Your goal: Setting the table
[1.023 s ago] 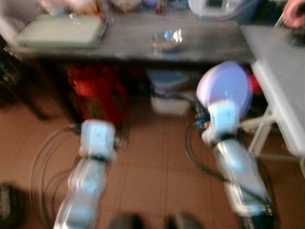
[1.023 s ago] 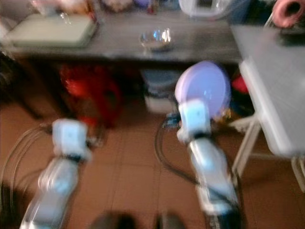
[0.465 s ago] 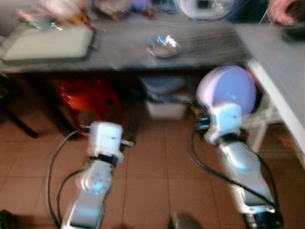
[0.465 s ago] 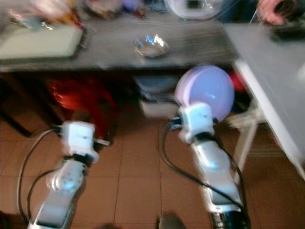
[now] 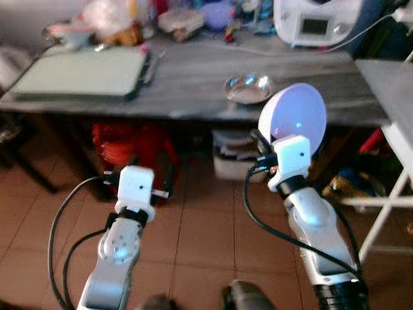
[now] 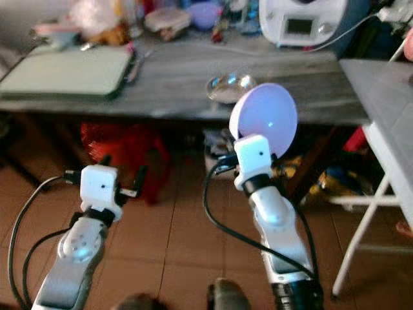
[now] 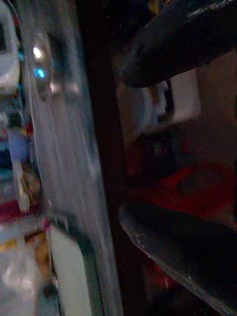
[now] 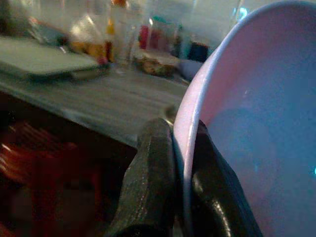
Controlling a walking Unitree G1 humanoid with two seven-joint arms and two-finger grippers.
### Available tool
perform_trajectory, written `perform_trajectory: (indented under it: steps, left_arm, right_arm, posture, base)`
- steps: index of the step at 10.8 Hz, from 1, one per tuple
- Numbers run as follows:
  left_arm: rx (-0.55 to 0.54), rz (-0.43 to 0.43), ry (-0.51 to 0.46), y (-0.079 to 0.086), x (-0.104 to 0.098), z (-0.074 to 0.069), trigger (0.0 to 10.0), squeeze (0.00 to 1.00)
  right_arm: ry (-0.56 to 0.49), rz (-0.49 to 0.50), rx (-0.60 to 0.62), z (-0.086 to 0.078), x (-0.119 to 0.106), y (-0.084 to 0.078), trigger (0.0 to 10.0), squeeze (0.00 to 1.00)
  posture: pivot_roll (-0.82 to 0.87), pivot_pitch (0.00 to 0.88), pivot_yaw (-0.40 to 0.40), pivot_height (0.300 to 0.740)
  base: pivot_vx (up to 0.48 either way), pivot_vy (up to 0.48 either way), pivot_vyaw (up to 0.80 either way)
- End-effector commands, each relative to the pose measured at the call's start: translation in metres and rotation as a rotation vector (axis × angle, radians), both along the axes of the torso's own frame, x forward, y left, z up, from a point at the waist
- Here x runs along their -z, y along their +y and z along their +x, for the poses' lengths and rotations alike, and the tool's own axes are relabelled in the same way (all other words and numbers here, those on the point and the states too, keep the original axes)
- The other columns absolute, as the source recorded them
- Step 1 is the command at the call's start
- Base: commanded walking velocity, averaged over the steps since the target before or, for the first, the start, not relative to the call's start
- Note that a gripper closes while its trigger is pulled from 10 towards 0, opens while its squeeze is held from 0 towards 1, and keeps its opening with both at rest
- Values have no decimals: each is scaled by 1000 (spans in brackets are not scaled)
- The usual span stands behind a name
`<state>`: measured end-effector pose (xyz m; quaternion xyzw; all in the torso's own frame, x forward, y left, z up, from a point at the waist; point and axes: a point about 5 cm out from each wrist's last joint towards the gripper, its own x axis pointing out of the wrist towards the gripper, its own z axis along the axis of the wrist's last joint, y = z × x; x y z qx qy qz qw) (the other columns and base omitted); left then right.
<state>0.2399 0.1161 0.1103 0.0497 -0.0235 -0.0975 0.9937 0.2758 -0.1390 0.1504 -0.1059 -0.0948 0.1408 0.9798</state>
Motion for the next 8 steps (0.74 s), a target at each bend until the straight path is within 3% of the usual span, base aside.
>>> perform_trajectory:
  steps: [1,8]
  left_arm:
    - [2,17,-8,5,-2,0,10000,0]
    - [19,10,-7,2,-2,-1,10000,0]
  right_arm:
    - [-22,13,-14,1,-5,4,10000,0]
    - [-28,12,-39,3,-6,8,10000,0]
  posture:
    - [-43,82,21,740]
    - [-39,87,21,740]
  base:
    - [480,0,0]
    - [480,0,0]
